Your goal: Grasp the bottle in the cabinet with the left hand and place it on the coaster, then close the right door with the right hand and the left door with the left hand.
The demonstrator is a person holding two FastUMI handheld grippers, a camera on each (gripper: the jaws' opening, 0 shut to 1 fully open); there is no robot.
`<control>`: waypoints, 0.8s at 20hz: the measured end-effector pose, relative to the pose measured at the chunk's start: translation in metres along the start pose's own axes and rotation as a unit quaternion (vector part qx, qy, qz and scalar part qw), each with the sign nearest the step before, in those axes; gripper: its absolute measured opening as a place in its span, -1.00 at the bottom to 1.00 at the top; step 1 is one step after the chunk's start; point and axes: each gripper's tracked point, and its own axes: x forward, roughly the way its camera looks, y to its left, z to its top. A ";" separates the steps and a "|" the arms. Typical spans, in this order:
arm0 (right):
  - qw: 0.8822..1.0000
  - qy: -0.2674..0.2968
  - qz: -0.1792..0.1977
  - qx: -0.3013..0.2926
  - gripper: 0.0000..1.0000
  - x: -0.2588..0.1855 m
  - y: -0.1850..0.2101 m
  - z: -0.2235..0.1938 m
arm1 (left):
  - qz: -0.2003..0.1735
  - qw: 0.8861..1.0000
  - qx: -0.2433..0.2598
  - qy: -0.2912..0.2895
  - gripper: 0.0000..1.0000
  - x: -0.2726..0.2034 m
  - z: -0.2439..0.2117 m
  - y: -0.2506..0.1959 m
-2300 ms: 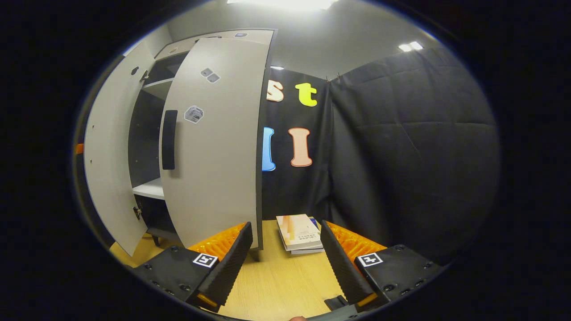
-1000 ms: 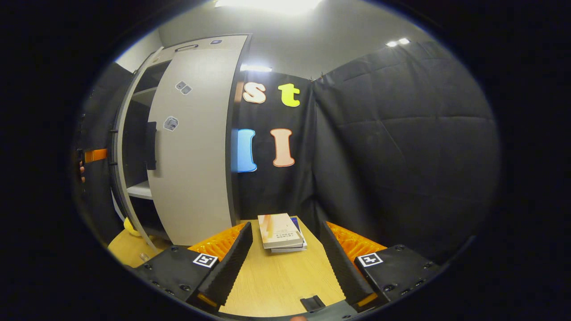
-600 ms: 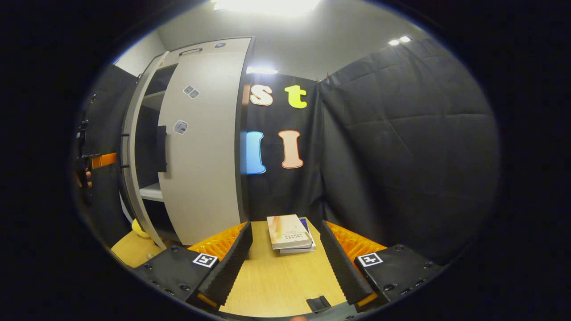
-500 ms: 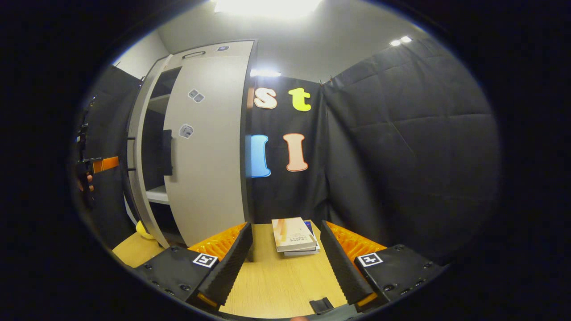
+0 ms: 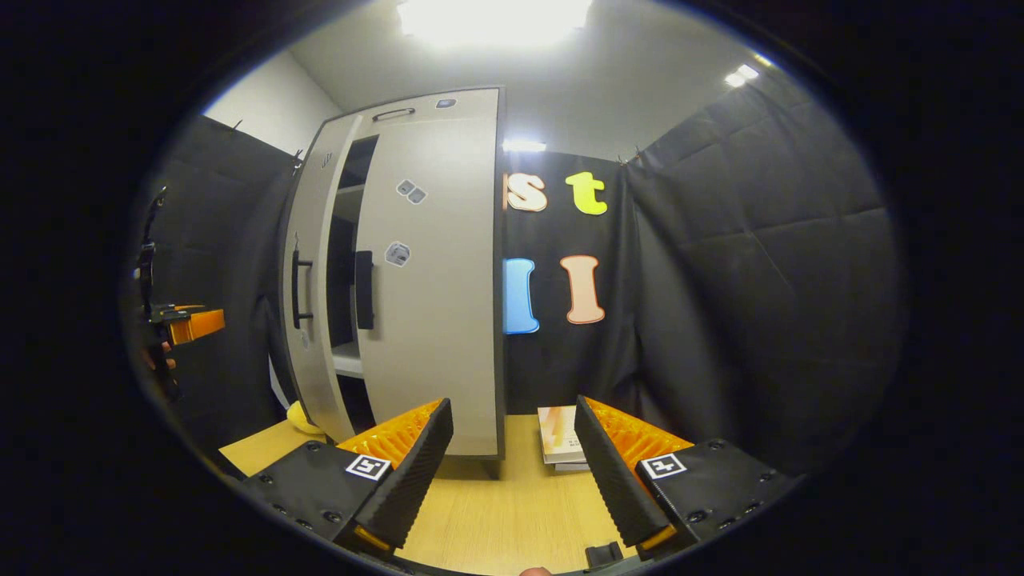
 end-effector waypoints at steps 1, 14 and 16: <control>1.000 -0.002 0.003 0.000 0.95 -0.003 0.006 0.001 | 0.001 1.000 0.002 0.000 0.55 -0.009 0.000 0.004; 0.999 -0.032 0.016 -0.007 0.95 -0.064 0.063 0.023 | 0.005 1.000 0.018 -0.001 0.55 -0.097 -0.007 0.047; 0.999 -0.032 0.016 -0.005 0.94 -0.074 0.067 0.021 | 0.005 1.000 0.018 0.001 0.55 -0.109 -0.009 0.049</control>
